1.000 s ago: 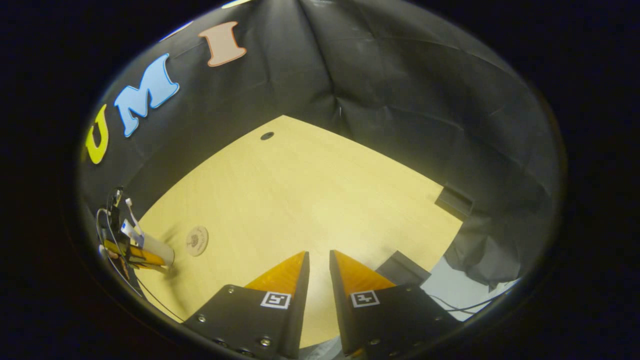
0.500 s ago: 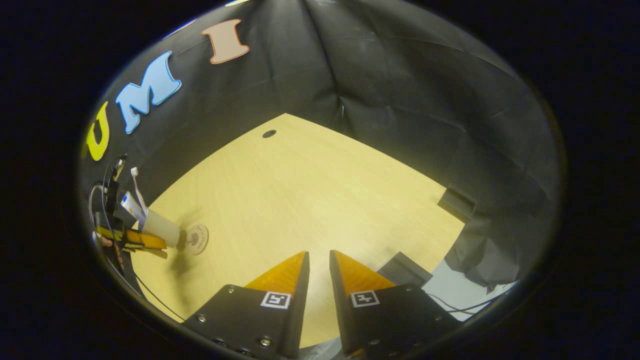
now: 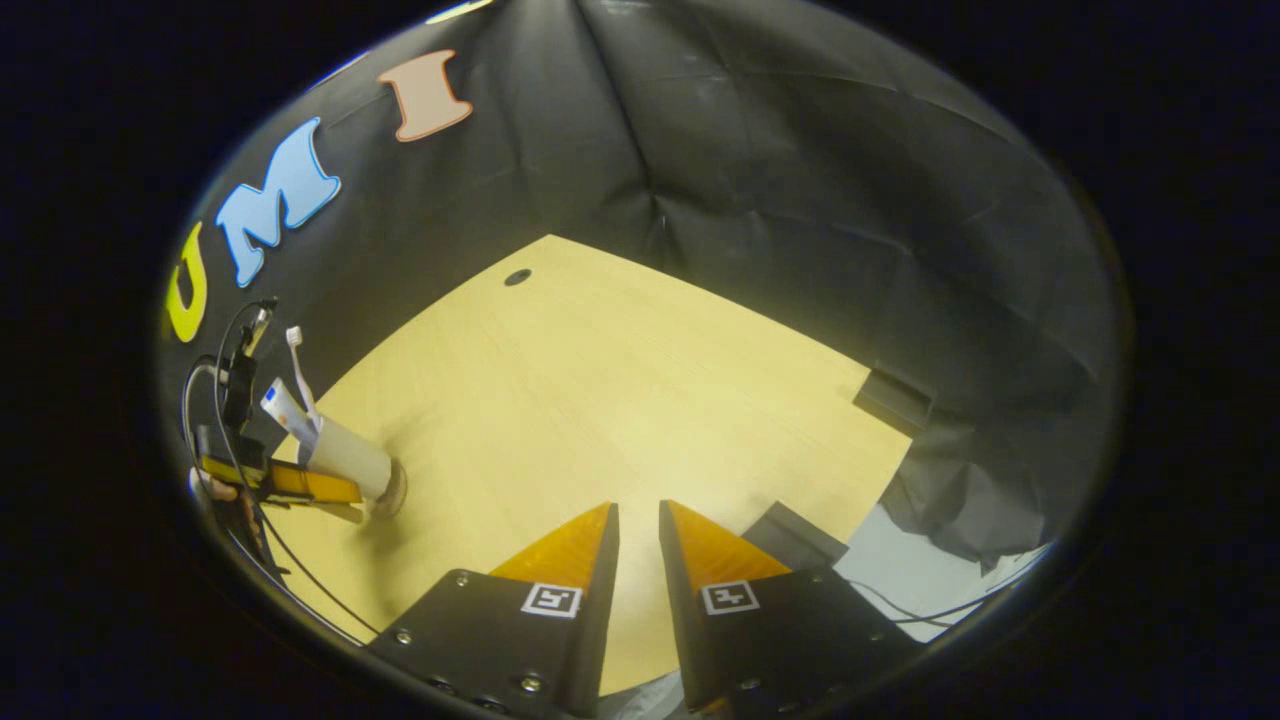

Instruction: Put the toothbrush and toothpaste on the desktop into the cup, then pick up the cup and place it on the coaster on the desktop.

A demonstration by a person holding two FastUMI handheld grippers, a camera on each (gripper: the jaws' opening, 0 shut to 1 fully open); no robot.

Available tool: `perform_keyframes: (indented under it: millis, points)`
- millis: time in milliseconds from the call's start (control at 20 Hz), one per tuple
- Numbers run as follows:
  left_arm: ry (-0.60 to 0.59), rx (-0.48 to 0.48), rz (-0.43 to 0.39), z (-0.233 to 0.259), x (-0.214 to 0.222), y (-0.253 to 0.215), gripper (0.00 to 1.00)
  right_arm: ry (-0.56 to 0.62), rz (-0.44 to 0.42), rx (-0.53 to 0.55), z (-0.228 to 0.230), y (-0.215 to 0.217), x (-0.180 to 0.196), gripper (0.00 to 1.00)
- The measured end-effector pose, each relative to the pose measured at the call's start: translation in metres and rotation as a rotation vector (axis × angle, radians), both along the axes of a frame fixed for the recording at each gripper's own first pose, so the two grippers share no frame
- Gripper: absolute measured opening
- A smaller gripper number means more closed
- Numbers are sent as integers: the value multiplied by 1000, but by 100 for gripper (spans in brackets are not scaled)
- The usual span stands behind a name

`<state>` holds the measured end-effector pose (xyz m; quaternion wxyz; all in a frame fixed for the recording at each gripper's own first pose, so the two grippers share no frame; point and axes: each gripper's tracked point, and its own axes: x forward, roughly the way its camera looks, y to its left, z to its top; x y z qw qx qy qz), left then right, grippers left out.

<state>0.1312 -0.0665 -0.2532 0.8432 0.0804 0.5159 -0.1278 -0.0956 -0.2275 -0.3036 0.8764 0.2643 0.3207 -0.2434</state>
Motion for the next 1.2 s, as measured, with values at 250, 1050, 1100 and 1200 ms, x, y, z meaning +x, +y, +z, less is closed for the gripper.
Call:
perform_keyframes:
  millis: [250,1050,1100,1200]
  points:
    - [20,6,15,1,0,2,34,2,-11,14,-2,-1,2,29]
    - [-17,-11,13,10,-34,16,36,-12,32,9,-3,8,7,29]
    - [-24,-13,13,11,-37,18,44,-14,39,8,-2,11,7,29]
    - [-44,-32,19,18,-42,23,47,-17,57,8,4,21,12,29]
